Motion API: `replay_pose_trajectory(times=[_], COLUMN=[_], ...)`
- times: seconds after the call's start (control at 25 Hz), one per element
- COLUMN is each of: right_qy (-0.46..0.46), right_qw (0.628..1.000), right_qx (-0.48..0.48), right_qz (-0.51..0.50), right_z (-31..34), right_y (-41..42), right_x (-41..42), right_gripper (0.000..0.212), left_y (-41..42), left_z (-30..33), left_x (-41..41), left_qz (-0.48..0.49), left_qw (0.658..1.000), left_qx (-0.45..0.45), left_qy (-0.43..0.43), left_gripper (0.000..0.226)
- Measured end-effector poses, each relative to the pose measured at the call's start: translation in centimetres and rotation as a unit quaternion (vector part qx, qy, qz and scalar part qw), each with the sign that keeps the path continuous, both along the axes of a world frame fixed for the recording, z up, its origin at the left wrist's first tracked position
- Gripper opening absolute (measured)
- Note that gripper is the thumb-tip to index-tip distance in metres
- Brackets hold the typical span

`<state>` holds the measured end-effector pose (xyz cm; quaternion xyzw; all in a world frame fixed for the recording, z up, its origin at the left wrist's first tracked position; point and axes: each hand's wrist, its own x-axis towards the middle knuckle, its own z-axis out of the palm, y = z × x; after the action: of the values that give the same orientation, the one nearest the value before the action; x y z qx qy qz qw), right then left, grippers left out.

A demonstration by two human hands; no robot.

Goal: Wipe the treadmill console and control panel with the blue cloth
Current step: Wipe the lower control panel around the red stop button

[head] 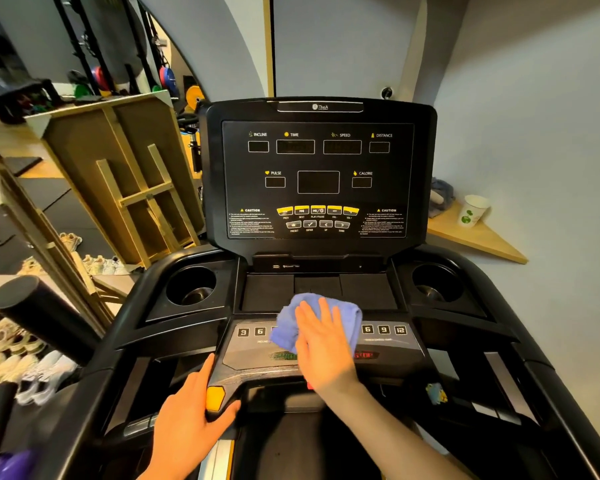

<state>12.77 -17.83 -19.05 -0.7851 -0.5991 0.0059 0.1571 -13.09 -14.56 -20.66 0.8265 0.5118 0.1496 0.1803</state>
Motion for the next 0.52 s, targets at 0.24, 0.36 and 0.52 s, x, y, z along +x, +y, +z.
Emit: replay_pose_trajectory(times=[0.24, 0.36, 0.52], right_qy=[0.062, 0.076, 0.107], right_qw=[0.99, 0.986, 0.975], right_qx=[0.031, 0.026, 0.005], right_qz=[0.123, 0.148, 0.197], right_z=[0.3, -0.1, -0.1], right_y=[2.6, 3.1, 3.1], right_x=[-6.1, -7.3, -7.8], right_gripper=[0.059, 0.061, 0.06], left_y=[-0.4, -0.4, -0.5], left_z=[0.7, 0.8, 0.6], left_x=[0.0, 0.0, 0.0], left_qz=[-0.004, -0.011, -0.012], left_qw=[1.0, 1.0, 1.0], left_qx=[0.009, 0.018, 0.013], left_qy=[-0.01, -0.015, -0.015], left_gripper=[0.094, 0.087, 0.065])
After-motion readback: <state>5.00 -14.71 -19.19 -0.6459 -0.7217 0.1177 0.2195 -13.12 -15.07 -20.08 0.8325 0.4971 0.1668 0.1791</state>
